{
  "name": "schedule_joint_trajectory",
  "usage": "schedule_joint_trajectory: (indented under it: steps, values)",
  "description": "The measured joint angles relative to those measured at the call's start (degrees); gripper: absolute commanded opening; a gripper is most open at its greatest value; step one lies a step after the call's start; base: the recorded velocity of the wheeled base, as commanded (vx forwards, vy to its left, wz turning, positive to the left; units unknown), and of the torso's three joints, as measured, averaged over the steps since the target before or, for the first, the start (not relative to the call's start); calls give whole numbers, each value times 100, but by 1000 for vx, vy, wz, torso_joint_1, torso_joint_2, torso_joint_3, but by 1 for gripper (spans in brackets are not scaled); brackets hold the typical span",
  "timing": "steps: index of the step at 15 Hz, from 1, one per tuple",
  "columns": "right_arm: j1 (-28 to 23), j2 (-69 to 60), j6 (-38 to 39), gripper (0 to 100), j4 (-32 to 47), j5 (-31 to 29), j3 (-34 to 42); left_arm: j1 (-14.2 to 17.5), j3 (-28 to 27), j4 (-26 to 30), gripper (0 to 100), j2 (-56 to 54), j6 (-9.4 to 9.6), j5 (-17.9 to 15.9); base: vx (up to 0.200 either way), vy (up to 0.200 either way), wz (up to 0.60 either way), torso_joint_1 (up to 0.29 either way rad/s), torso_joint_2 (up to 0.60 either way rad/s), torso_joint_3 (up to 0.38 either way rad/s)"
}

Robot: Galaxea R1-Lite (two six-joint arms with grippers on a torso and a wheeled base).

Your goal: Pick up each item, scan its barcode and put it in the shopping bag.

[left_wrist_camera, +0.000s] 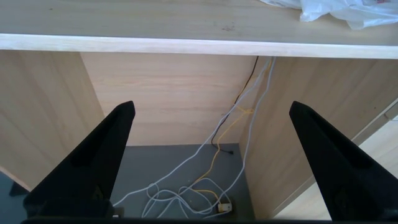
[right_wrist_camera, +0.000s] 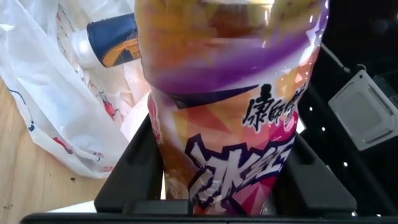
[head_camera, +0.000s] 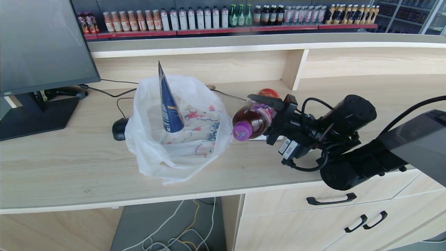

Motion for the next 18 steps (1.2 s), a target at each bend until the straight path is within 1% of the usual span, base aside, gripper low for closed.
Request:
schedule_joint_trajectory:
  steps: [3,9,18]
  values:
    - [-20,11,17,0,-2,-30,-157,0,0,5,100,0,0,0,0,0,0,0,0,0]
    - [-269,60,17,0,-2,2,-188,0,0,2,100,0,0,0,0,0,0,0,0,0]
    - [-269,230,9,0,-10,-20,-182,0,0,2,100,0,0,0,0,0,0,0,0,0]
